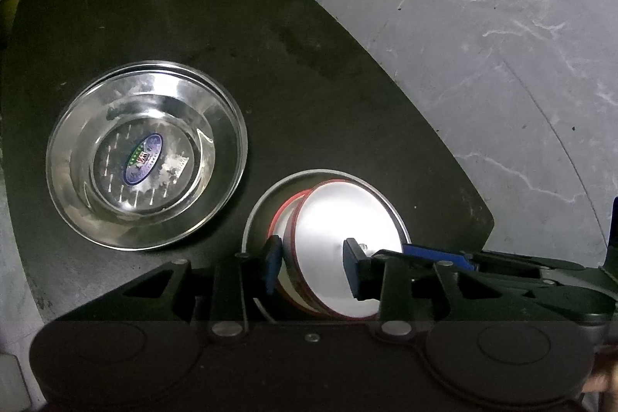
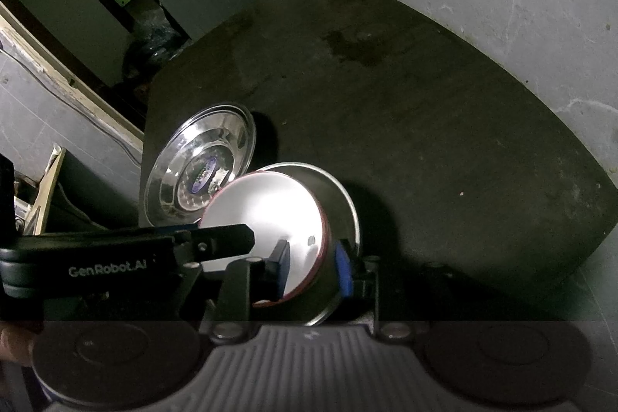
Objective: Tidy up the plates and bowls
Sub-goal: 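Grasp the steel bowl rim with both grippers around the nested bowls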
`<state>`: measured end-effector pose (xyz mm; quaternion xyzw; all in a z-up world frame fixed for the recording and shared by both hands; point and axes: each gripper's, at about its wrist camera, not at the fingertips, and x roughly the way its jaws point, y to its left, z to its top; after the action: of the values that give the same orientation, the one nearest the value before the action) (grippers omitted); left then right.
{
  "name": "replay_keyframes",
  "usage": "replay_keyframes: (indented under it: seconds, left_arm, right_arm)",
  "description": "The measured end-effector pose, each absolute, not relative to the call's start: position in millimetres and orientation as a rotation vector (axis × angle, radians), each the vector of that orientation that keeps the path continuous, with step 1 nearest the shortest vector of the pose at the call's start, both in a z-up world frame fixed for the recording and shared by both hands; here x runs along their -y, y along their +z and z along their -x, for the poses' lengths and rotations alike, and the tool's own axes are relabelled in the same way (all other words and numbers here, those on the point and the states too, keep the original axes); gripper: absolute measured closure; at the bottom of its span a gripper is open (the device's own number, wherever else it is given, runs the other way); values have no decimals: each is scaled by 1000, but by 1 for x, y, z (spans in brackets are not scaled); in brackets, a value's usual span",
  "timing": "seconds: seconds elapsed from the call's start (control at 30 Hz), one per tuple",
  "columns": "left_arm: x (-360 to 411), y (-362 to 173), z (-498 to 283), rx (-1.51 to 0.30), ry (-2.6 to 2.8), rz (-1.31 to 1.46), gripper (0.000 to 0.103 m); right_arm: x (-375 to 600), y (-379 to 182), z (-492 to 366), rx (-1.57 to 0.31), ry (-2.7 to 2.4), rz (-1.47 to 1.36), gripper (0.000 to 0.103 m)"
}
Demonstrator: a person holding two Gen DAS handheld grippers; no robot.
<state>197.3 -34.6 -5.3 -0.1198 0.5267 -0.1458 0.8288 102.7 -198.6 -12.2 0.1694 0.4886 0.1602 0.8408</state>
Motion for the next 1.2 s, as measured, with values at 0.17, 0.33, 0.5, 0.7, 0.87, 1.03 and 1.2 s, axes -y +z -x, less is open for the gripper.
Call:
replay_keyframes:
  seconds: [0.17, 0.33, 0.5, 0.7, 0.87, 1.03, 1.2]
  left_arm:
    - [34, -5, -197, -1116, -309, 255, 65]
    - [34, -4, -193, -1108, -294, 233, 50]
    - [33, -4, -191, -1110, -296, 245, 50]
    - [25, -1, -187, -1083, -285, 283, 24]
    - [13, 4, -183, -1053, -248, 316, 15]
    - [1, 4, -179, -1054, -170, 288, 4]
    - [-13, 1, -176, -1075, -113, 274, 1]
  right_arm:
    - [199, -12, -103, -1032, 339, -358, 73]
    - [199, -10, -103, -1028, 343, -360, 72]
    - [199, -10, -104, -1026, 348, -360, 71]
    - [203, -7, -102, -1012, 356, -356, 66]
    - [207, -2, -100, -986, 340, -341, 46]
    - [217, -4, -101, -983, 318, -336, 29]
    - [225, -11, -104, -992, 294, -316, 13]
